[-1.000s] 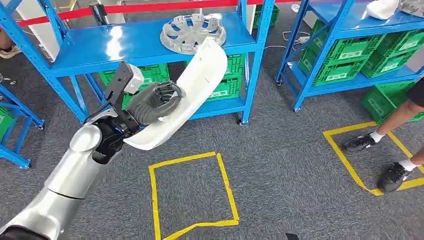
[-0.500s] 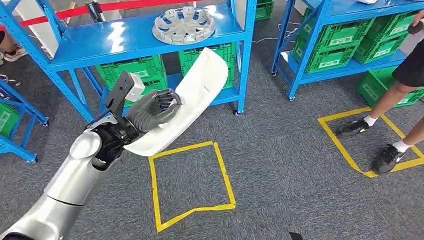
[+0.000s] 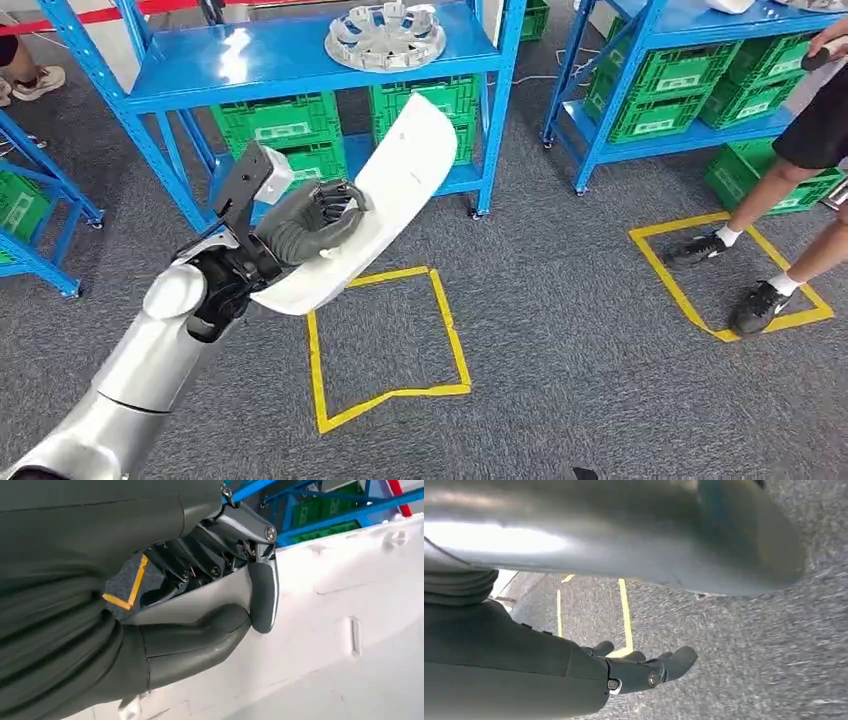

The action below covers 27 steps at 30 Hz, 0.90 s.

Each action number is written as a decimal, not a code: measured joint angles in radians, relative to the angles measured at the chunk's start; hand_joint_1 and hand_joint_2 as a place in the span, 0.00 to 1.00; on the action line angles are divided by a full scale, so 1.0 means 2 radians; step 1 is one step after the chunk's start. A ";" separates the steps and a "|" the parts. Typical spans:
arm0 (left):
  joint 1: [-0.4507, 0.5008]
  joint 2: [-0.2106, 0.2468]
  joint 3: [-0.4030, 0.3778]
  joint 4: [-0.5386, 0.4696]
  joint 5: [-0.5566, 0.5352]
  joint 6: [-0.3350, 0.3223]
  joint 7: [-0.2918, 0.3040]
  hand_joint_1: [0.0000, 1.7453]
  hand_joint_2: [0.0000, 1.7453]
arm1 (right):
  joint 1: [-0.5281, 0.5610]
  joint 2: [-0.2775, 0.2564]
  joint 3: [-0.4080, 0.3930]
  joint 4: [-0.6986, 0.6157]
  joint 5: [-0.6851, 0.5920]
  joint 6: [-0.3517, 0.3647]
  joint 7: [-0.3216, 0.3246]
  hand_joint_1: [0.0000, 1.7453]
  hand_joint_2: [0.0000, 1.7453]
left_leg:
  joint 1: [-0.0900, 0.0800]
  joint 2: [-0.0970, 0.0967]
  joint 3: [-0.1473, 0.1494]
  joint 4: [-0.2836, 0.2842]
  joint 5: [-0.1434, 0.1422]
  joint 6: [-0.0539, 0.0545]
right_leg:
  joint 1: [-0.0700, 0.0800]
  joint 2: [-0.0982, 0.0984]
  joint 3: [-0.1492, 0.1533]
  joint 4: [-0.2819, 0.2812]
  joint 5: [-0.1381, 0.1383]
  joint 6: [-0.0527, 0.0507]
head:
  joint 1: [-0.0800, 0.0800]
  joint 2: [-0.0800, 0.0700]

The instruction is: Take the parts from the cabinet and place them on the table.

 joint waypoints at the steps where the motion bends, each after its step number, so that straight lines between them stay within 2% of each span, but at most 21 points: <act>1: 0.000 -0.001 0.000 0.001 0.000 -0.001 0.000 1.00 1.00 | 0.000 0.000 -0.002 0.000 -0.002 -0.001 0.000 0.00 0.00 | 0.000 0.000 -0.008 0.003 0.004 0.000 | 0.000 0.000 0.002 0.015 0.005 0.000 | 0.000 0.000; 2: 0.000 -0.001 0.000 0.002 -0.001 -0.002 0.000 1.00 1.00 | 0.000 0.000 -0.003 0.000 -0.002 -0.001 0.000 0.00 0.00 | 0.000 0.000 -0.017 0.006 0.008 -0.002 | 0.000 0.000 0.013 0.010 0.022 0.000 | 0.000 0.000; 4: 0.000 -0.002 0.000 0.002 -0.002 -0.002 0.000 1.00 1.00 | 0.000 0.000 -0.004 0.000 -0.003 -0.001 0.000 0.00 0.00 | 0.001 0.000 -0.032 0.014 0.014 -0.005 | 0.000 0.000 0.063 -0.055 0.052 -0.001 | 0.000 0.000; 5: -0.001 -0.002 0.000 0.002 -0.002 -0.003 0.000 1.00 1.00 | 0.000 0.000 -0.004 0.000 -0.003 -0.001 -0.001 0.00 0.00 | 0.001 0.000 -0.038 0.019 0.016 -0.008 | -0.001 0.000 0.095 -0.101 0.049 -0.002 | 0.000 0.000; 6: -0.002 -0.002 0.001 0.002 -0.002 -0.003 0.000 1.00 1.00 | -0.001 0.000 -0.004 0.000 -0.003 -0.001 -0.001 0.00 0.00 | -0.002 0.001 -0.044 0.022 0.019 -0.011 | 0.002 0.001 0.114 -0.133 0.029 -0.004 | 0.001 0.000; 7: -0.002 -0.002 0.001 0.002 -0.003 -0.003 0.000 1.00 1.00 | -0.002 0.000 -0.005 0.000 -0.003 -0.001 -0.002 0.00 0.00 | -0.002 0.001 -0.045 0.022 0.023 -0.014 | 0.003 0.003 0.112 -0.135 0.029 -0.011 | 0.000 0.000; 8: -0.002 -0.002 0.002 0.002 -0.003 -0.003 -0.001 1.00 1.00 | -0.001 0.000 -0.005 0.000 -0.003 0.000 -0.003 0.00 0.00 | -0.002 0.001 -0.045 0.021 0.027 -0.016 | 0.003 0.002 0.109 -0.137 0.031 -0.013 | 0.000 0.000; 10: -0.002 -0.002 0.002 0.003 -0.003 -0.005 -0.002 1.00 1.00 | 0.000 0.000 -0.007 0.000 -0.004 0.000 -0.003 0.00 0.00 | -0.002 0.001 -0.047 0.018 0.035 -0.022 | 0.003 0.002 0.104 -0.138 0.038 -0.022 | 0.001 0.000; 11: -0.002 -0.002 0.002 0.004 -0.004 -0.005 -0.002 1.00 1.00 | 0.000 0.002 -0.008 0.000 -0.005 0.001 -0.003 0.00 0.00 | 0.000 0.000 -0.050 0.020 0.026 -0.025 | 0.001 -0.002 0.100 -0.140 0.045 -0.028 | 0.001 0.000; 12: -0.002 -0.002 0.002 0.005 -0.005 -0.005 -0.002 1.00 1.00 | -0.001 0.002 -0.008 0.000 -0.005 0.000 -0.003 0.00 0.00 | 0.000 -0.001 -0.057 0.036 0.000 -0.029 | 0.001 -0.001 0.095 -0.140 0.050 -0.031 | -0.001 0.000; 14: -0.002 -0.002 0.002 0.006 -0.006 -0.005 -0.001 1.00 1.00 | -0.001 0.002 -0.008 0.000 -0.005 0.001 -0.004 0.00 0.00 | 0.003 0.000 -0.075 0.110 -0.058 -0.034 | 0.001 -0.002 0.082 -0.139 0.061 -0.032 | -0.001 0.000; 15: -0.002 -0.003 0.002 0.006 -0.007 -0.005 -0.001 1.00 1.00 | -0.001 0.002 -0.008 0.000 -0.005 0.002 -0.004 0.00 0.00 | 0.003 0.000 -0.082 0.148 -0.076 -0.036 | 0.001 -0.002 0.075 -0.139 0.066 -0.032 | -0.002 0.000; 16: -0.002 -0.003 0.002 0.007 -0.009 -0.005 -0.001 1.00 1.00 | -0.001 0.002 -0.008 0.000 -0.005 0.003 -0.004 0.00 0.00 | 0.003 0.000 -0.082 0.171 -0.077 -0.036 | 0.001 -0.002 0.068 -0.139 0.071 -0.032 | -0.001 0.000; 18: -0.001 -0.003 0.002 0.007 -0.010 -0.005 -0.001 1.00 1.00 | -0.001 0.002 -0.008 0.000 -0.005 0.005 -0.004 0.00 0.00 | 0.003 -0.001 -0.054 0.153 -0.048 -0.034 | 0.002 -0.002 0.056 -0.138 0.080 -0.031 | -0.002 0.000; 20: -0.001 -0.003 0.002 0.006 -0.010 -0.005 0.000 1.00 1.00 | -0.001 0.002 -0.008 0.000 -0.005 0.006 -0.004 0.00 0.00 | 0.002 -0.001 0.005 0.071 -0.023 -0.025 | 0.003 -0.002 0.048 -0.138 0.088 -0.029 | -0.002 0.000; 21: -0.002 -0.003 0.003 0.005 -0.010 -0.006 0.000 1.00 1.00 | -0.001 0.002 -0.008 0.000 -0.005 0.008 -0.005 0.00 0.00 | -0.001 -0.001 0.033 0.027 -0.038 -0.020 | 0.002 -0.002 0.046 -0.138 0.091 -0.027 | -0.001 0.000; 22: -0.002 -0.003 0.003 0.003 -0.010 -0.006 0.000 1.00 1.00 | -0.001 0.002 -0.008 0.000 -0.005 0.010 -0.007 0.00 0.00 | -0.003 -0.001 0.055 -0.005 -0.049 -0.020 | 0.003 -0.002 0.045 -0.138 0.094 -0.023 | -0.001 0.000; 23: -0.002 -0.003 0.004 0.003 -0.010 -0.006 0.000 1.00 1.00 | -0.001 0.002 -0.008 0.000 -0.005 0.013 -0.008 0.00 0.00 | -0.005 -0.002 0.050 -0.003 -0.048 -0.019 | 0.002 -0.002 0.045 -0.141 0.099 -0.020 | -0.001 0.000; 25: -0.002 -0.001 0.004 0.003 -0.010 -0.006 0.000 1.00 1.00 | -0.001 0.002 -0.008 0.000 -0.005 0.016 -0.008 0.00 0.00 | -0.006 -0.001 0.044 -0.006 -0.041 -0.011 | 0.000 -0.003 0.045 -0.147 0.108 -0.013 | -0.002 0.000; 26: -0.002 -0.001 0.005 0.003 -0.010 -0.006 0.001 1.00 1.00 | -0.001 0.002 -0.008 0.000 -0.005 0.016 -0.009 0.00 0.00 | 0.001 0.000 0.046 -0.011 -0.032 -0.007 | 0.000 -0.002 0.043 -0.145 0.107 -0.010 | -0.002 0.000; 27: -0.003 -0.001 0.005 0.003 -0.011 -0.006 0.001 1.00 1.00 | 0.000 0.002 -0.008 0.000 -0.005 0.018 -0.010 0.00 0.00 | 0.000 0.000 0.043 -0.011 -0.028 -0.004 | 0.001 -0.001 0.037 -0.133 0.092 -0.007 | -0.001 0.000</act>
